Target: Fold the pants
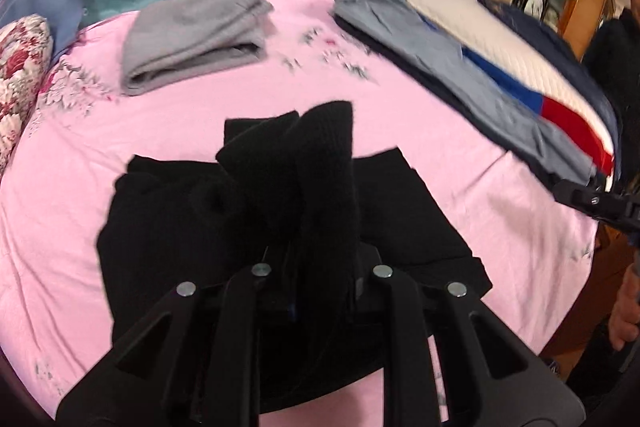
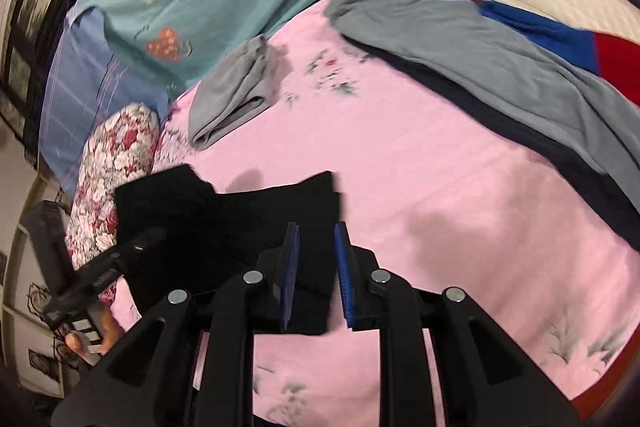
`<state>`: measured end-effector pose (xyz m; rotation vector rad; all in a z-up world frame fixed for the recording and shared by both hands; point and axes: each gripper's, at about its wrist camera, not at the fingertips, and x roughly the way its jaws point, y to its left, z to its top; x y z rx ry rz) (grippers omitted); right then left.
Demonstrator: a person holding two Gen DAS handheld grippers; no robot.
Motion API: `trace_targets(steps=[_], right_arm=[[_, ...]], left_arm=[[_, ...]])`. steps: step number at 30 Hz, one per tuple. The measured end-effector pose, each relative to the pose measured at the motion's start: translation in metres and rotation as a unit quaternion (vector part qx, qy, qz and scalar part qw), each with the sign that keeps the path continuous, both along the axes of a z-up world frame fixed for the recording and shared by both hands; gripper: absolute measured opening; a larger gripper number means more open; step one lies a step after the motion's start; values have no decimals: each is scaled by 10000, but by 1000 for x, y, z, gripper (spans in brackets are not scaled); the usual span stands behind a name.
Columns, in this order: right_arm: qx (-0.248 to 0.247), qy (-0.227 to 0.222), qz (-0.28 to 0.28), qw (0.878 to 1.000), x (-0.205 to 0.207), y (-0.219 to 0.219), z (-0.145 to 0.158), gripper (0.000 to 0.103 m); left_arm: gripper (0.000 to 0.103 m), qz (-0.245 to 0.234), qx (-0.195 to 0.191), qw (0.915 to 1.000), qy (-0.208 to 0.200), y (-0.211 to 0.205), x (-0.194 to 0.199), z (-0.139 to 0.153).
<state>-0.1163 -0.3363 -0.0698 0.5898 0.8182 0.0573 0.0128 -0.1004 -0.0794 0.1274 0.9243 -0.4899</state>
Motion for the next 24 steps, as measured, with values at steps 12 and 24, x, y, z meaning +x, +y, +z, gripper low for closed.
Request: trace_targets(steps=[12,24], right_arm=[[510,118,174,9985,-3,-11,-33,20],[305,344,163,9988,2,-1,-33,25]], left_arm=[[49,-283,197,9993,146,-40,-2,-12],[94,-1156,-669,9895,547,-32,-22,6]])
